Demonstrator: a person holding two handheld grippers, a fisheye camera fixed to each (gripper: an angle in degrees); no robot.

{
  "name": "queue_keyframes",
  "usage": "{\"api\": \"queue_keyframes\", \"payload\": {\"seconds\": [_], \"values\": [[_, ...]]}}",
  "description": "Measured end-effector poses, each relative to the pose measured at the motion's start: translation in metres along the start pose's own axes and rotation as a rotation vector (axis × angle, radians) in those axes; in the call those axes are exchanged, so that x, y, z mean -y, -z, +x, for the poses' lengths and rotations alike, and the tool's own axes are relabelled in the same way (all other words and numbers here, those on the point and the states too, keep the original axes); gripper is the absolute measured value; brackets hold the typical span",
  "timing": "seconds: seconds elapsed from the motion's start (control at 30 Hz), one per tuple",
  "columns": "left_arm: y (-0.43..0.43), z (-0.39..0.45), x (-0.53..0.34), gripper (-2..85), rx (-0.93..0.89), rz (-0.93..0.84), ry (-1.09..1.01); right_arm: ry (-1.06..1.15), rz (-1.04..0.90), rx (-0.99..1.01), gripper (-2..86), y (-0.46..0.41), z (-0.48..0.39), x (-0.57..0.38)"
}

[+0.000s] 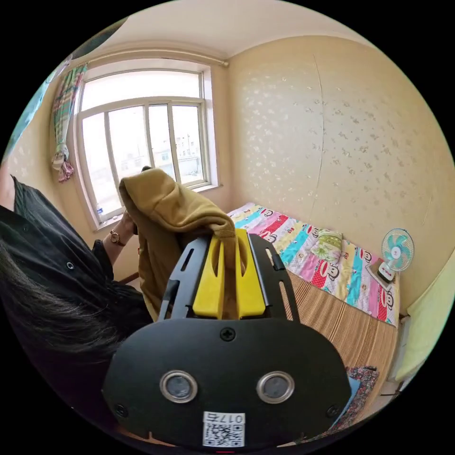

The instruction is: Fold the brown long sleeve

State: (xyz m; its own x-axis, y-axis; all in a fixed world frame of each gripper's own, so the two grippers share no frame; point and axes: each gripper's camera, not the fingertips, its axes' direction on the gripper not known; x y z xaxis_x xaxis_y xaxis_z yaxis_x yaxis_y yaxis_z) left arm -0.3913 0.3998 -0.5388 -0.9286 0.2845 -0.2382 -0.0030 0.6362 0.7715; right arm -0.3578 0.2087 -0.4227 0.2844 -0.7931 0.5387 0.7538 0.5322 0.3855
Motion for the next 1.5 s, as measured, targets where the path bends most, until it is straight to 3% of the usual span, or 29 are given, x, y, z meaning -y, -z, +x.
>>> {"api": "queue_keyframes", "payload": {"seconds": [0.1, 0.27, 0.43, 0.5, 0.57, 0.77, 0.97, 1.1, 1.3, 1.43, 1.5], "values": [[-0.007, 0.013, -0.02, 13.0, 0.36, -0.054, 0.063, 0.017, 0.031, -0.045, 4.9, 0.016, -0.008, 0.011], [-0.077, 0.051, -0.023, 14.4, 0.248, -0.084, -0.018, 0.12, -0.139, -0.158, 4.9, -0.018, -0.037, 0.028], [-0.198, 0.057, -0.019, 16.5, 0.309, -0.214, 0.014, 0.129, -0.112, -0.113, 5.0, -0.015, -0.045, 0.035], [-0.242, 0.051, -0.02, 12.2, 0.43, -0.286, 0.027, 0.12, -0.048, -0.088, 5.1, 0.007, -0.041, 0.04], [-0.249, 0.054, -0.019, 5.9, 0.474, -0.232, 0.017, 0.126, -0.015, -0.095, 5.2, 0.024, -0.036, 0.04], [-0.199, 0.057, 0.015, 3.7, 0.223, 0.028, -0.064, -0.098, 0.016, -0.091, 7.3, 0.061, 0.033, -0.01], [-0.182, 0.038, 0.059, 3.6, 0.176, 0.014, -0.049, -0.327, 0.058, 0.311, 12.9, 0.061, 0.08, -0.145], [-0.166, 0.049, 0.079, 3.7, 0.054, 0.014, -0.116, -0.535, -0.058, 0.324, 15.3, 0.051, 0.09, -0.222], [-0.135, 0.081, 0.103, 3.8, -0.012, -0.031, -0.243, -0.515, -0.102, 0.201, 15.6, 0.034, 0.142, -0.221], [-0.096, 0.091, 0.106, 3.9, 0.018, -0.003, -0.273, -0.413, 0.061, 0.31, 4.7, 0.064, 0.18, -0.192], [-0.061, 0.099, 0.102, 4.0, 0.014, 0.039, -0.284, -0.372, 0.087, 0.237, 2.6, 0.105, 0.191, -0.169]]}}
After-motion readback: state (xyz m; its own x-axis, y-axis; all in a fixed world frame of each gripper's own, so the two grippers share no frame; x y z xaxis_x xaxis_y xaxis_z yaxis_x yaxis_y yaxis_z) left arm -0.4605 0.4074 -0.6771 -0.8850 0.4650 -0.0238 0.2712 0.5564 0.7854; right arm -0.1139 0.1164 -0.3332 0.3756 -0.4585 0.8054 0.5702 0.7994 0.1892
